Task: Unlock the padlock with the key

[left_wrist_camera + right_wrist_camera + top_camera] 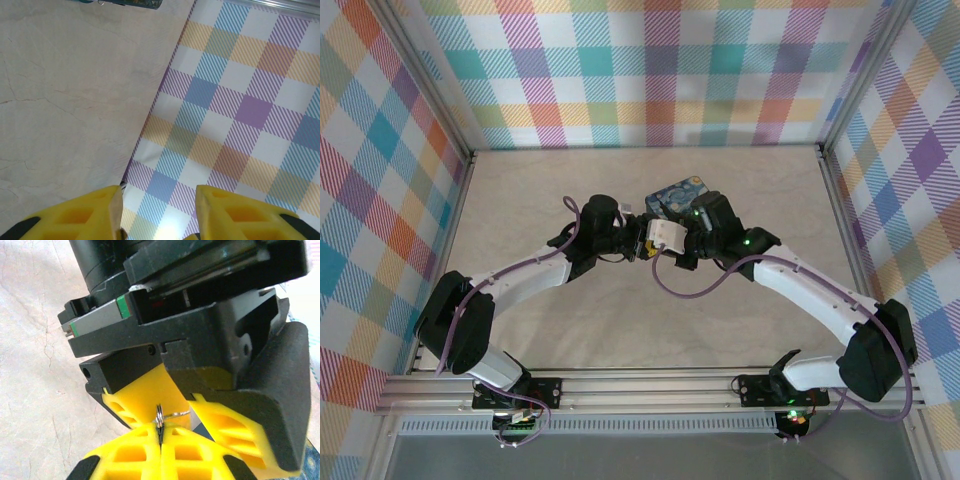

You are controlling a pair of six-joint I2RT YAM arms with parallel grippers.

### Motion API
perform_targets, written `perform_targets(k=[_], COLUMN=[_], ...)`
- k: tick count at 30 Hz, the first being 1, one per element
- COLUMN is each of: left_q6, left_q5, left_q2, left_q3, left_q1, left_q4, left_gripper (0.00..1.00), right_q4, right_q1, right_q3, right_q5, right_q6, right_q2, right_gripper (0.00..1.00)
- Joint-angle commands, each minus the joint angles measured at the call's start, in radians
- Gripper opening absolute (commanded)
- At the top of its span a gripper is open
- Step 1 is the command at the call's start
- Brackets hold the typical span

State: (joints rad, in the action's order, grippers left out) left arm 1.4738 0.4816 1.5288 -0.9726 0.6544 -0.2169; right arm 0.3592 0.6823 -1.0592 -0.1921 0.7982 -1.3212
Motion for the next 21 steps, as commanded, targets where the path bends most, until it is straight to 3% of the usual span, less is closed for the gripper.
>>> perform_targets(k=[1, 21], left_q6=[-0.002, -0.006], left_q5=[0.015, 0.014], left_q2=[0.007, 0.008], left_q3=[-0.011, -0.012], left_q1=[0.015, 0.015], left_q4=[-0.027, -0.017], left_gripper=[0.41, 0.23], right_q4=[-0.017, -0.025], right_q1=[0.007, 0.008], right_q3=[0.011, 0.030], right_q5=[-0.019, 0.009], right_q6=[0.012, 0.016], right_q2=[0.032, 0.069], right_gripper=[0.00, 0.00])
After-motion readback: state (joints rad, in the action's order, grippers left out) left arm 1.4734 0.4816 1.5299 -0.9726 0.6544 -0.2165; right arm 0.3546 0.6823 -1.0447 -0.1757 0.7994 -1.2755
